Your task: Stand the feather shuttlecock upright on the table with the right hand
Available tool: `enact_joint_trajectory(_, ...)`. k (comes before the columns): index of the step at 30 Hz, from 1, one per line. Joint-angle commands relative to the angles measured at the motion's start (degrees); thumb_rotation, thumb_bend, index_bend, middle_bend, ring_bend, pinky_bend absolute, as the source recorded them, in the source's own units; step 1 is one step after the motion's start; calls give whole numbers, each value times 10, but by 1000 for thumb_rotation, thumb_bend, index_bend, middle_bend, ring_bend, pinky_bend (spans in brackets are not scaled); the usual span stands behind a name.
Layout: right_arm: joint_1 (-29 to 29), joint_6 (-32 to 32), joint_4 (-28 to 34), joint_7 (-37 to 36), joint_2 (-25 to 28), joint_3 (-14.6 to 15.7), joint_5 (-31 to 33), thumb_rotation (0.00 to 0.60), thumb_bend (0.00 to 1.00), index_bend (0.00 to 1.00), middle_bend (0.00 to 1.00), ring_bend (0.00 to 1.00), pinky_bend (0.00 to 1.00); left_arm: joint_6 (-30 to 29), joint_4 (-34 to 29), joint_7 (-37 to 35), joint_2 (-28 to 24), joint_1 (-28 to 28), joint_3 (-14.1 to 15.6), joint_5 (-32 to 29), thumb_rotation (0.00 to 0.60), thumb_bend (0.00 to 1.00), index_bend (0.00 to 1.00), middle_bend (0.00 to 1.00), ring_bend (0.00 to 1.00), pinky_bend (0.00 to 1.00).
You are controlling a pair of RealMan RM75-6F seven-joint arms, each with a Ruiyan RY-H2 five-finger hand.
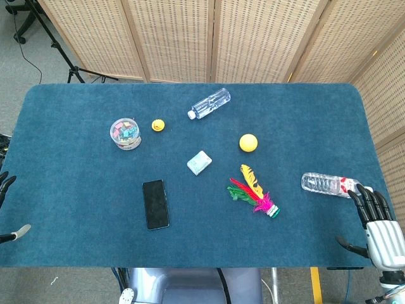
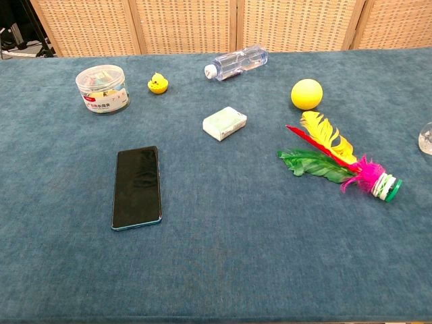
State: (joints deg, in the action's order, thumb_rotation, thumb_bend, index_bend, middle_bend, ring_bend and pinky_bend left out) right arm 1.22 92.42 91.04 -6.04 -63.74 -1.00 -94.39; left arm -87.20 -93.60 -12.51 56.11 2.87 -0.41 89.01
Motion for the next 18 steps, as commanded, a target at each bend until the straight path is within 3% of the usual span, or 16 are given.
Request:
enact_joint_trajectory(1,1,-3,-1,-2,0,0,1,600,0,10,0,0,0,1,1,0,0,0,0,-1,600,0,0,0,0,0)
enact_joint_trajectory(7,20,-38,5,-39,2,-3,12,600,0,24,0,0,0,3,-1,-6,-2,2,-1,-2,600,0,0,0,0,0)
enact_joint_trajectory(15,132,-182,60,-58,7,-50,40,600,0,334,0,0,0,8,-6,-10,-5,4,-5,-8,600,0,0,0,0,0)
enact_joint_trajectory(18,166,-229,82,-39,-1,-67,67,600,0,353,0,0,0,12,-7,-11,-6,5,-6,-13,600,0,0,0,0,0)
